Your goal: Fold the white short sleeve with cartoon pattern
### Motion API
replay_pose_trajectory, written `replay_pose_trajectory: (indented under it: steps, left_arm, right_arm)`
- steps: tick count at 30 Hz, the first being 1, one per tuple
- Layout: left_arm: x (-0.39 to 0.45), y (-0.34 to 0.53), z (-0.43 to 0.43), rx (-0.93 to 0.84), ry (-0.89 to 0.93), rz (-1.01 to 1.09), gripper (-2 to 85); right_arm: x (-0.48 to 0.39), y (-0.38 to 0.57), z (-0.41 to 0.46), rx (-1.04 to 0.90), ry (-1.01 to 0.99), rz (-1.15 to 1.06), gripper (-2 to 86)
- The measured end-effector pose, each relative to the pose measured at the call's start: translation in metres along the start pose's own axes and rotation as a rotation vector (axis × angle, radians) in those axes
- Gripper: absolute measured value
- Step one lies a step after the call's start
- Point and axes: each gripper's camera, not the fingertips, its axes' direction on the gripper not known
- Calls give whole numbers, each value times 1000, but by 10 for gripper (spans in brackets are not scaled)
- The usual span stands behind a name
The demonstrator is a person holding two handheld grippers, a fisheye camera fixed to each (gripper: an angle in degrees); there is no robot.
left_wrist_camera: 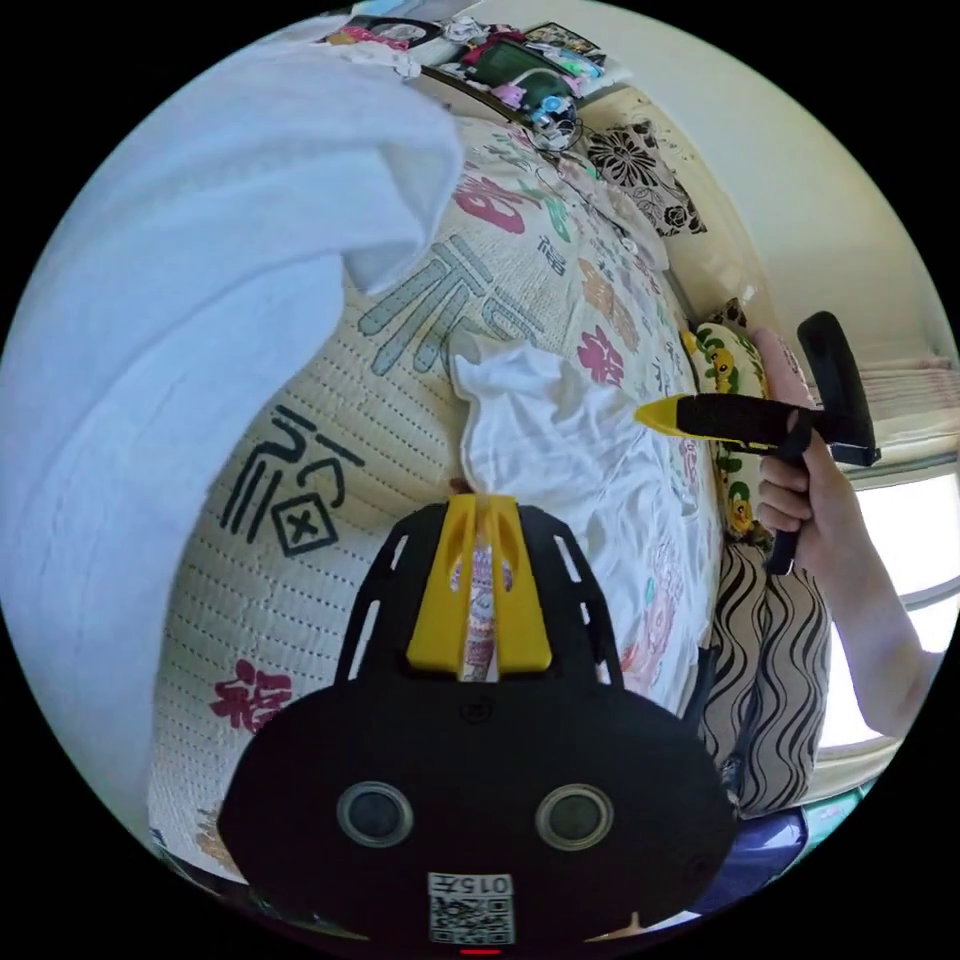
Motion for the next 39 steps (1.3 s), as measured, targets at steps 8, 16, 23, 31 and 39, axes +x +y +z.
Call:
replay_pose_trajectory:
  steps: [8,16,23,31,39]
  left_arm:
    - [15,-30,-13,-124,-124,132,4]
    - [91,-71,-34,19,-245,458,23]
    - [117,-117,42,-321,-470,630,-2]
    - [236,-159,45,-219,-167,787,63]
    - [332,-158,188,-588,-192,1003,55]
  right_arm:
    - [-21,53,65,-145,-15,50,65]
    - [52,149,-1,90,54,353,54]
    - [150,214,-65,192,123,645,43]
    - [202,208,-75,216,227,553,74]
    - [256,186,-55,122,214,594,70]
